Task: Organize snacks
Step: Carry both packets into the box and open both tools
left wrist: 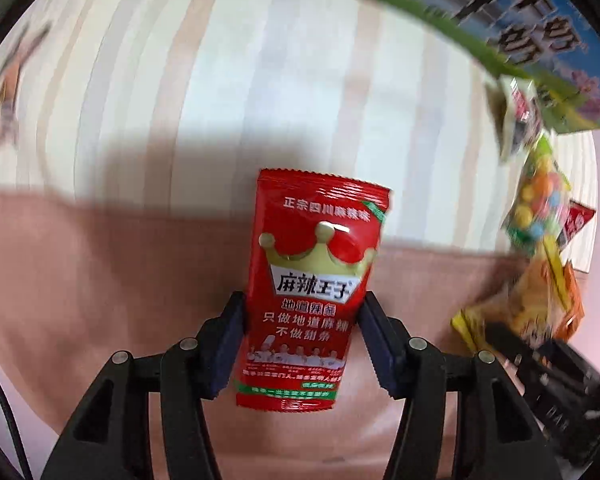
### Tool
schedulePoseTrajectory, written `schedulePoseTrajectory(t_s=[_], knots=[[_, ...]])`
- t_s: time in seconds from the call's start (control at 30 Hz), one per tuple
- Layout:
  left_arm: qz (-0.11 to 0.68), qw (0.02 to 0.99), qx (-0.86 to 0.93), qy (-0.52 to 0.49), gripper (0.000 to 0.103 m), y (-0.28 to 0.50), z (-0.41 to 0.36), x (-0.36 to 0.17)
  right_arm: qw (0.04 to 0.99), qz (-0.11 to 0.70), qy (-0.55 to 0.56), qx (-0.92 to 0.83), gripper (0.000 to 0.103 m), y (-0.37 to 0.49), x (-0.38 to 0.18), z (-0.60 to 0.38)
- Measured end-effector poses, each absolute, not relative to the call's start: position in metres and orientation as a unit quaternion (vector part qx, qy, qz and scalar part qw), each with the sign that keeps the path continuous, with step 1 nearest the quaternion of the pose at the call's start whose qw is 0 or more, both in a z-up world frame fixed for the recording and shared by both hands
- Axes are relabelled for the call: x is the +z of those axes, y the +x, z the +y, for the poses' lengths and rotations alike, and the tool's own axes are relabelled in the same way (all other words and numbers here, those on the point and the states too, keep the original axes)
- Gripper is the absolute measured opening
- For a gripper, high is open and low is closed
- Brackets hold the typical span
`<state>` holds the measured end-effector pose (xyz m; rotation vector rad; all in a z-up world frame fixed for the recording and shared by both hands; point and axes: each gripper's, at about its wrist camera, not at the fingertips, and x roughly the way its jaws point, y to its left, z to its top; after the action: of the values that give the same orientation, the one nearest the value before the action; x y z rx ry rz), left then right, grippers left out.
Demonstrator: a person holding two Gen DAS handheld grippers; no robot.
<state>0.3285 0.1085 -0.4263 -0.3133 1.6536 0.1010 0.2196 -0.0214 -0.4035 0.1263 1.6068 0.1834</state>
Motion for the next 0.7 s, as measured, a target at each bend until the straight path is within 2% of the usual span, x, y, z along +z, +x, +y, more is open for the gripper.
schedulePoseTrajectory(t_s=[0.17, 0.2, 0.27, 0.47, 0.5, 0.6, 0.7], knots=[[0.745, 0.658, 0.030, -0.110, 0.054, 0.329, 0.104, -0.437, 0.674, 0.728, 0.028, 0.121, 0.055, 0.226, -0.406, -0.003], [0.747, 0.656, 0.030, -0.103, 0.054, 0.334, 0.094, -0.442, 0.673, 0.730, 0.039, 0.116, 0.060, 0.227, -0.407, -0.006], [0.749, 0.654, 0.034, -0.102, 0.055, 0.338, 0.089, -0.443, 0.669, 0.731, 0.089, 0.096, 0.067, 0.229, -0.409, -0.019], [0.746, 0.655, 0.045, -0.108, 0.055, 0.345, 0.092, -0.456, 0.656, 0.715, 0.237, 0.050, 0.067, 0.227, -0.419, -0.055], [0.745, 0.657, 0.046, -0.107, 0.055, 0.345, 0.091, -0.457, 0.655, 0.713, 0.247, 0.044, 0.065, 0.226, -0.421, -0.057], [0.735, 0.669, 0.050, -0.104, 0.053, 0.341, 0.095, -0.449, 0.660, 0.712, 0.237, 0.034, 0.050, 0.223, -0.425, -0.054], [0.724, 0.683, 0.050, -0.084, 0.047, 0.344, 0.090, -0.440, 0.672, 0.711, 0.203, 0.043, 0.046, 0.219, -0.420, -0.051]])
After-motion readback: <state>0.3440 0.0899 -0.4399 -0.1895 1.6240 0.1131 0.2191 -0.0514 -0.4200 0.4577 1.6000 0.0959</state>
